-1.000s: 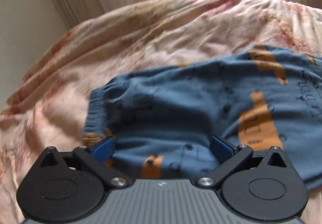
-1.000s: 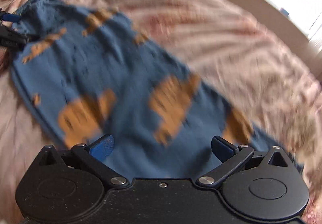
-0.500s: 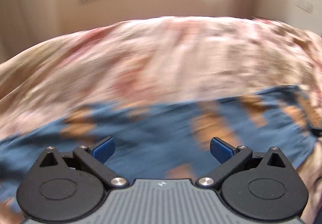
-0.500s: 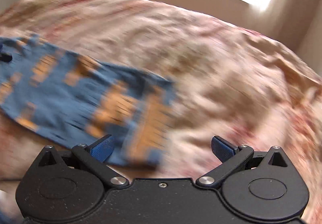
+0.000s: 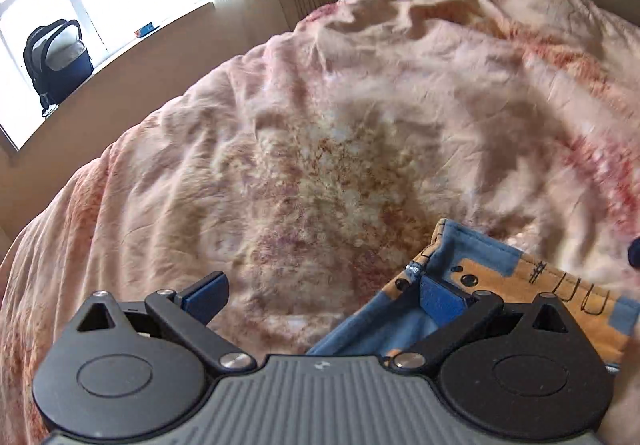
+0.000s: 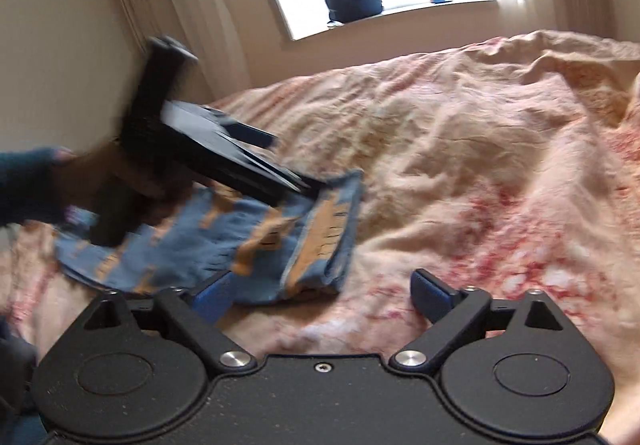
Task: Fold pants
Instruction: 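Grasp the folded pants edge with the right gripper while the left gripper pinches the cuff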
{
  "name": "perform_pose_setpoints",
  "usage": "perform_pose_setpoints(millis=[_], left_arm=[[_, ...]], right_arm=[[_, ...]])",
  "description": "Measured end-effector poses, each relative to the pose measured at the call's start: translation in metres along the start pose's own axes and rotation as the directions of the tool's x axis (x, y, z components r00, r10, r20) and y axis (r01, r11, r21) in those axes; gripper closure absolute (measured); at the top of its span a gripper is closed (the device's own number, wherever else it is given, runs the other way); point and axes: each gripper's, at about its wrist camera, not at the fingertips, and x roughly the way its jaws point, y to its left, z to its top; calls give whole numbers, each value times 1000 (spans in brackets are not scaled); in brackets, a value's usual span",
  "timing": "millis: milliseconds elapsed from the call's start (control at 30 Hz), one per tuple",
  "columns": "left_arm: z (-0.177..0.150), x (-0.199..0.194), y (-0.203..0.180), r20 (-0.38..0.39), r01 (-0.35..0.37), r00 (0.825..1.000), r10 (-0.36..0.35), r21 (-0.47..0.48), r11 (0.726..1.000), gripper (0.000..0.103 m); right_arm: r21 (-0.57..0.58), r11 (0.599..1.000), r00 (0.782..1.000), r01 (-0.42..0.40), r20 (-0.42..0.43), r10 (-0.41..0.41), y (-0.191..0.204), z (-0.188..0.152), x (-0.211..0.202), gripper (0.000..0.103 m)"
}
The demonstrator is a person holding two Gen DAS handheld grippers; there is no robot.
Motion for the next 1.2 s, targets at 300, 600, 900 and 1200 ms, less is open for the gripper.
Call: perform_pose_setpoints(millis=[300, 600, 900, 1200], left_arm=[[1, -23, 32, -24, 56, 998, -60, -158, 986, 0], [9, -8, 38, -138, 317, 876, -462, -557, 767, 0], [29, -13, 31, -168, 305, 856, -489, -599, 740, 2], [36, -12, 26, -186, 308, 820, -541, -654, 692, 38]], right_arm=[[219, 971, 991, -100, -61, 116, -16, 3, 4, 35], [378, 923, 992, -73, -70, 107, -22, 8, 21, 35], [358, 933, 997, 14, -79, 15, -13, 12, 17, 84], [-37, 990, 988, 137, -61, -139, 53, 17, 13, 86]])
